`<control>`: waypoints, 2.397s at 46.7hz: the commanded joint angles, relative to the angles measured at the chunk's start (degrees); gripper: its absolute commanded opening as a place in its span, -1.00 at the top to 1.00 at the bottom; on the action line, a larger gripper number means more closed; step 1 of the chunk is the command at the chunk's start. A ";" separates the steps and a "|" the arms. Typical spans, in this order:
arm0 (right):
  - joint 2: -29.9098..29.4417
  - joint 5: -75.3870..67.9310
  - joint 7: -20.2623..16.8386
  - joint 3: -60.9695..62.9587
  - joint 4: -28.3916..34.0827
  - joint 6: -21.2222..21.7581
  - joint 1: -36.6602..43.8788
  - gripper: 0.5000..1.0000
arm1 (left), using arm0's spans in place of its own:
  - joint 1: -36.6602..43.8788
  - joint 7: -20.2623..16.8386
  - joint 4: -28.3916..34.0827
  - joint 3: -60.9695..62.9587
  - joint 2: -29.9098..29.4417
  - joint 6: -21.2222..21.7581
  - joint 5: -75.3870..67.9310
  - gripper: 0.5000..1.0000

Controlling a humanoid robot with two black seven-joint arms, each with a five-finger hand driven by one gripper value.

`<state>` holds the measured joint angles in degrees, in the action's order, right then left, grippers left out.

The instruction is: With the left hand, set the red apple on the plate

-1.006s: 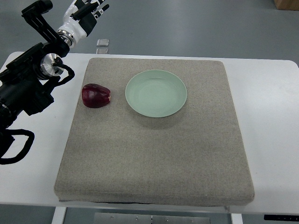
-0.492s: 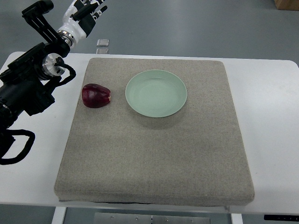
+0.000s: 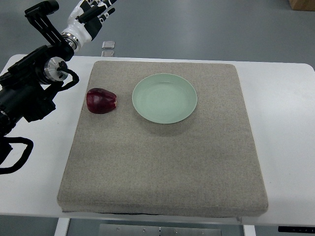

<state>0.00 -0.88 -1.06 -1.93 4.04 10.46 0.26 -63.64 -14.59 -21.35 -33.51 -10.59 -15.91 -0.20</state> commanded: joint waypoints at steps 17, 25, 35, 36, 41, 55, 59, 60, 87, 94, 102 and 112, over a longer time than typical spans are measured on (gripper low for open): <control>0.00 0.09 0.00 0.00 0.00 0.00 0.00 -0.73 | -1.74 0.35 -10.72 16.19 -8.39 0.61 -0.24 -0.97; 0.00 0.09 0.00 0.00 0.00 0.00 0.00 -0.72 | -3.32 0.09 -18.27 24.62 -13.66 2.02 -0.33 -0.97; 0.00 0.00 0.00 0.00 0.00 0.00 0.00 -0.72 | -6.84 0.26 -25.66 31.66 -19.11 2.11 -7.08 -0.96; 0.00 0.00 0.00 0.00 0.00 0.00 0.00 -0.72 | -7.10 0.26 -26.19 32.01 -19.55 2.11 -8.75 -0.96; 0.00 0.09 0.00 0.00 0.00 0.00 0.00 -0.73 | -7.28 0.44 -28.12 32.45 -21.13 2.11 -18.33 -0.96; 0.00 0.00 0.00 0.00 0.00 0.00 0.00 -0.73 | -7.81 0.53 -34.98 33.42 -27.11 0.79 -44.88 -0.96; 0.00 0.00 0.00 0.00 0.00 0.00 0.00 -0.72 | -8.25 0.53 -36.12 33.60 -28.17 -0.17 -49.10 -0.96; 0.00 0.00 0.00 0.00 0.00 0.00 0.00 -0.72 | -8.25 0.44 -36.13 33.68 -28.34 -0.35 -49.98 -0.96; 0.00 0.00 0.00 0.00 0.00 0.00 0.00 -0.72 | -8.69 0.17 -40.08 37.29 -29.84 -2.90 -64.84 -0.95; 0.00 0.00 0.00 0.00 0.00 0.00 0.00 -0.73 | -8.60 0.17 -39.91 37.46 -29.75 -2.29 -66.51 -0.93; 0.00 0.00 0.00 0.00 0.00 0.00 0.00 -0.72 | -8.16 0.44 -39.73 37.46 -29.57 -2.02 -66.86 -0.93; 0.00 0.00 0.00 0.00 0.00 0.00 0.00 -0.72 | -7.63 0.70 -39.29 37.64 -29.05 -1.41 -67.12 -0.77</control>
<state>0.00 -0.86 -1.05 -1.93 4.04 10.46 0.27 -71.43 -13.86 -60.85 4.08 -39.67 -17.82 -67.16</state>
